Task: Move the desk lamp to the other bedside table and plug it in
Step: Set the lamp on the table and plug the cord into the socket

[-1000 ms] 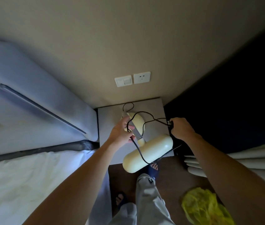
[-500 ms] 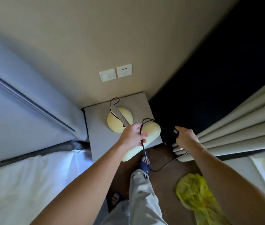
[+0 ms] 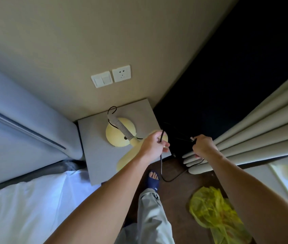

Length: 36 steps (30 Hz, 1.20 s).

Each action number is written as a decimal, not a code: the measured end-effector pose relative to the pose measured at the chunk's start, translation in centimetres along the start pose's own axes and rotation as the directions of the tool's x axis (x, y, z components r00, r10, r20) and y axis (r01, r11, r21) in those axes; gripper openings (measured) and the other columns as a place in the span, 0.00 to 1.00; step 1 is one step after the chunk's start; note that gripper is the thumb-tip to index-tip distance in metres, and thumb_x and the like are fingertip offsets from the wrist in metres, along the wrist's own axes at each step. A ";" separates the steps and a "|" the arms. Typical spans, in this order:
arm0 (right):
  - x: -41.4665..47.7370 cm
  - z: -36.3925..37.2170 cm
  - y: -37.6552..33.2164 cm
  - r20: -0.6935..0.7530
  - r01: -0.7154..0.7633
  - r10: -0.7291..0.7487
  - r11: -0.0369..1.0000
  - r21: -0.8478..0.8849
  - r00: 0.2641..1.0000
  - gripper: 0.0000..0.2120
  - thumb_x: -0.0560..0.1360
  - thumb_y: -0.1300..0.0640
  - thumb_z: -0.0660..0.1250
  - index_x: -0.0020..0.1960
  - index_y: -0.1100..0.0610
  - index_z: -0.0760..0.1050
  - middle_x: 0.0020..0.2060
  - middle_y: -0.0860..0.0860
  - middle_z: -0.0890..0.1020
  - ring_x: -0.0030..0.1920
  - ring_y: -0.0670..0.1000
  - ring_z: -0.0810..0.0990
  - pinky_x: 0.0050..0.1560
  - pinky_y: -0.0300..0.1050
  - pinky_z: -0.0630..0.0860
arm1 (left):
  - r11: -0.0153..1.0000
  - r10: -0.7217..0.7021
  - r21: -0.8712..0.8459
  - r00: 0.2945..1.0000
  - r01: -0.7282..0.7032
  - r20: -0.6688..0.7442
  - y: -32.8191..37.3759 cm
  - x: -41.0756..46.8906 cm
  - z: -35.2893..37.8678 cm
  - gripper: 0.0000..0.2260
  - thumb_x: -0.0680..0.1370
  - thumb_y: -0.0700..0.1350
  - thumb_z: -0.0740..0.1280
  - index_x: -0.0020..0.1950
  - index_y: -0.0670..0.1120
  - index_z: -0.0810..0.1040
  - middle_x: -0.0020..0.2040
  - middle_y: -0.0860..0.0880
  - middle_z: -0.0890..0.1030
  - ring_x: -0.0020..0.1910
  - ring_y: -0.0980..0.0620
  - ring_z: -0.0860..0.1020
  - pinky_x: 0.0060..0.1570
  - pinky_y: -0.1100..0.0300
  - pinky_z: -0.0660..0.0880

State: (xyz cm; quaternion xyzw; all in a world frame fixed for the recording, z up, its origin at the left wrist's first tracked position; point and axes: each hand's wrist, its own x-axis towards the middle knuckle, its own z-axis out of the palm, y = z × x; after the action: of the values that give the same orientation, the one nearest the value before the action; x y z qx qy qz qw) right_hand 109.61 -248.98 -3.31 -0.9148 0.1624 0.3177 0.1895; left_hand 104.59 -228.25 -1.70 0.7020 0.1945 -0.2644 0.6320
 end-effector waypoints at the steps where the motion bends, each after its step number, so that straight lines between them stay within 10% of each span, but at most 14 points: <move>1: -0.2 0.6 0.2 0.035 0.016 -0.015 1.000 -0.016 0.999 0.15 0.75 0.67 0.63 0.61 0.63 0.75 0.47 0.60 0.82 0.37 0.55 0.82 0.34 0.45 0.81 | 1.000 -0.018 -0.008 1.000 0.018 -0.005 -0.3 -0.1 0.1 0.14 0.83 0.36 0.58 0.65 0.49 0.74 0.51 0.43 0.85 0.38 0.50 0.82 0.35 0.62 0.76; 8: -4.6 5.7 -1.9 0.326 0.166 -0.104 0.971 -0.171 0.940 0.12 0.76 0.63 0.63 0.58 0.63 0.77 0.47 0.59 0.83 0.39 0.55 0.83 0.37 0.44 0.79 | 0.997 -0.079 -0.007 0.997 0.079 -0.009 -1.7 -3.8 -2.0 0.10 0.84 0.38 0.57 0.61 0.45 0.74 0.52 0.42 0.84 0.37 0.49 0.80 0.42 0.52 0.82; 15: -11.5 8.3 -9.2 0.691 0.279 -0.145 0.956 -0.085 0.708 0.10 0.73 0.69 0.67 0.52 0.59 0.80 0.40 0.58 0.84 0.35 0.53 0.84 0.33 0.42 0.79 | 0.982 0.028 0.191 0.988 0.002 -0.150 -0.9 -9.5 -10.2 0.07 0.83 0.45 0.62 0.57 0.51 0.78 0.42 0.50 0.86 0.25 0.55 0.73 0.30 0.62 0.73; 27: -21.7 11.5 -22.7 0.812 0.610 -0.328 0.791 -0.042 0.482 0.10 0.75 0.63 0.67 0.56 0.60 0.79 0.47 0.55 0.87 0.37 0.47 0.85 0.30 0.35 0.71 | 0.907 0.088 0.411 0.912 0.093 -0.401 1.2 -19.6 -25.2 0.15 0.81 0.48 0.63 0.37 0.46 0.81 0.31 0.50 0.82 0.20 0.56 0.66 0.27 0.62 0.65; 33: -20.6 7.3 -27.6 0.637 0.602 -0.524 0.790 0.115 0.565 0.11 0.81 0.55 0.61 0.55 0.61 0.76 0.43 0.60 0.83 0.36 0.52 0.87 0.35 0.43 0.79 | 0.910 0.203 0.406 0.758 0.089 -0.620 4.5 -20.4 -29.3 0.11 0.81 0.46 0.64 0.43 0.49 0.85 0.36 0.51 0.85 0.30 0.57 0.77 0.29 0.70 0.69; 36: -18.1 2.7 -29.1 0.427 0.543 -0.609 0.792 0.280 0.668 0.16 0.78 0.44 0.66 0.53 0.57 0.77 0.41 0.57 0.85 0.38 0.53 0.87 0.35 0.42 0.81 | 0.903 0.293 0.426 0.652 0.052 -0.700 7.9 -20.1 -30.7 0.12 0.80 0.41 0.62 0.54 0.50 0.85 0.42 0.47 0.86 0.43 0.45 0.82 0.45 0.57 0.79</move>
State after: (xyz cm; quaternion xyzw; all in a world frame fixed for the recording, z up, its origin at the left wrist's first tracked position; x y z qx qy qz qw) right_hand 106.85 -219.09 13.50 -0.7909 -0.1692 0.4537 0.3740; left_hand 97.50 -197.62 18.74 0.8751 0.3291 0.0576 0.3500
